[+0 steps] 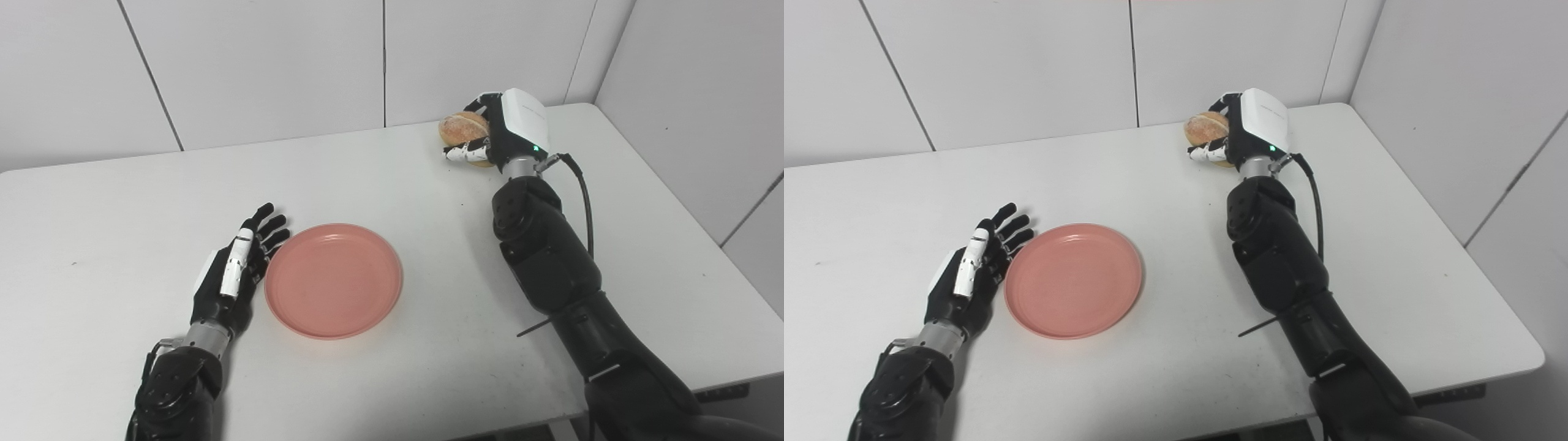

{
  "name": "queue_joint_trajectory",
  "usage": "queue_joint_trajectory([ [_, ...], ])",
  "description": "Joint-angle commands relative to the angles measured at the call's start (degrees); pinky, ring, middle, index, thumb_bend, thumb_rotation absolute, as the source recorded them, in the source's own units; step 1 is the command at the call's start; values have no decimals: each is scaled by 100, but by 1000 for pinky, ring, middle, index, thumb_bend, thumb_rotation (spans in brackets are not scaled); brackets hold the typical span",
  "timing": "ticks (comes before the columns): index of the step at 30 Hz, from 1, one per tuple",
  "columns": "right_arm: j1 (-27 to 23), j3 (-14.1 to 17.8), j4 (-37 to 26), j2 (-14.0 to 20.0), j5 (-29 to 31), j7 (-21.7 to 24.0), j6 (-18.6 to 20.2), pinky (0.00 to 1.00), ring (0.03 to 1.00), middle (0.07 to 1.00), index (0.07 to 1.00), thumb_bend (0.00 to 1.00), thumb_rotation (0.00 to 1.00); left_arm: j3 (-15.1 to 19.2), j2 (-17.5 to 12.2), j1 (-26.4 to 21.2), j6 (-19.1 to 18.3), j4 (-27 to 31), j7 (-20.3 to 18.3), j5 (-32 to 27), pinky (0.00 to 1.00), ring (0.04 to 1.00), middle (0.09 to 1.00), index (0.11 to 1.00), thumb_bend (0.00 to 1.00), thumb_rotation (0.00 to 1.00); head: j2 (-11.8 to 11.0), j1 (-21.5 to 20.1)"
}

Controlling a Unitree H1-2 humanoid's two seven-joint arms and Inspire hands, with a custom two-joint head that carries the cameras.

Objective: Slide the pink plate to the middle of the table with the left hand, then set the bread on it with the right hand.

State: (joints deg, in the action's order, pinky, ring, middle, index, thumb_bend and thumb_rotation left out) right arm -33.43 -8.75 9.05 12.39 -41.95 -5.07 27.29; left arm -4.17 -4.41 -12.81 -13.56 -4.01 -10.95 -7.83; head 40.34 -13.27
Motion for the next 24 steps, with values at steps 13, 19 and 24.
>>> queue_joint_trajectory([
  [13, 264, -499, -2016, -418, -561, 1377, -43, 305, 395, 447, 518, 526, 0, -248, 509, -93, 25, -154, 513, 539, 899, 902, 914, 912, 346, 1000, 211, 1393],
  [19, 478, -741, -2204, -472, -639, 1540, -147, 295, 383, 432, 535, 522, 0, -299, 633, -128, 139, -264, 680, 779, 883, 891, 905, 908, 357, 1000, 268, 1658],
  [24, 615, -925, -2158, -553, -531, 1532, -272, 298, 373, 426, 533, 522, 0, -301, 683, -155, 124, -274, 756, 841, 878, 889, 904, 904, 356, 1000, 331, 1737],
])
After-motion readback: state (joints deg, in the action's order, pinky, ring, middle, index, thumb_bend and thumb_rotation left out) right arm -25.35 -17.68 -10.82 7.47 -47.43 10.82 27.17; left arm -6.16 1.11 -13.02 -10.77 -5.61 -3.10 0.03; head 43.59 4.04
